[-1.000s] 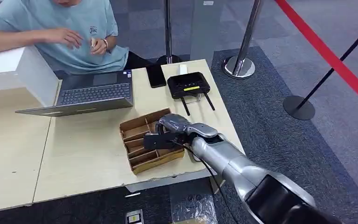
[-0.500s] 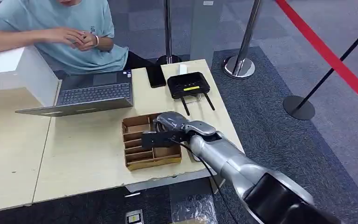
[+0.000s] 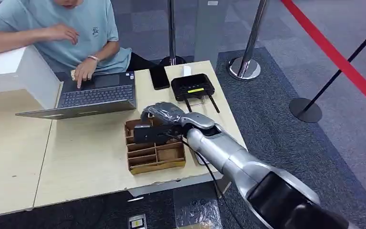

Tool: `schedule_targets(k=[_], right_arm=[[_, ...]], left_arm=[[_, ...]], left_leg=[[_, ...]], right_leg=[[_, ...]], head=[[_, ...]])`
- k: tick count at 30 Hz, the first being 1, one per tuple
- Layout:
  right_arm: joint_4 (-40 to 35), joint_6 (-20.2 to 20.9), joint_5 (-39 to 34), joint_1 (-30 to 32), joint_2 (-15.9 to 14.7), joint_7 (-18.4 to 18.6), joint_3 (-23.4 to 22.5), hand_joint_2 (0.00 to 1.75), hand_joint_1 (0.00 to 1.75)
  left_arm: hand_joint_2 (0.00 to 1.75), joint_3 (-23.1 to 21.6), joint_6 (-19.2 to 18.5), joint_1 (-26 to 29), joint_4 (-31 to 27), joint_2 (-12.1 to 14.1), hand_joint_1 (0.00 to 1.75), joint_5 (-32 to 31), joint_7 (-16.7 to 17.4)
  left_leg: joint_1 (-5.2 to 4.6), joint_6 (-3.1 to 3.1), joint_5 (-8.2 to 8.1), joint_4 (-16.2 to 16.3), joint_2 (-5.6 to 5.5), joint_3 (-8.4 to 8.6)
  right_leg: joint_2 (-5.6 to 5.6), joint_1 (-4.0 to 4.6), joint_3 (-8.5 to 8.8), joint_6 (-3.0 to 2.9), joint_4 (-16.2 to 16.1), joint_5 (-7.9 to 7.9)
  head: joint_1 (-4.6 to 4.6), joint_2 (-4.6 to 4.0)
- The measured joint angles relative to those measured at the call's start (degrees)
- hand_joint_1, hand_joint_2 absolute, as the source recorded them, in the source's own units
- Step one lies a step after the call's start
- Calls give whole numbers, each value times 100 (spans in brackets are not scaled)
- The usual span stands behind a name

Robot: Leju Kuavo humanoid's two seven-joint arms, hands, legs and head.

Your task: Pass the card to the sensor for recognition and then transmit it.

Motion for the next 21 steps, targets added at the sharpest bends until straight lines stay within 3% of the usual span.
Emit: schedule_targets(k=[1,7,21], right_arm=[[-54,11,0,0,-7,22,0,175,49],[-256,109,57,1,-155,173,-11,175,42],[-168,72,306,48,-608,321,-11,175,61]], left_arm=[[0,0,0,2,0,0,0,0,0],[0,0,0,5,0,0,0,0,-90],[0,0,28,6,0,0,0,26,-46]], left_leg=[[0,0,0,0,0,0],[0,0,0,3,0,0],[0,0,0,5,0,-1]], right_leg=[[0,0,0,0,0,0],[0,0,0,0,0,0],[0,0,0,0,0,0]], head=[[0,0],[0,0],[0,0]])
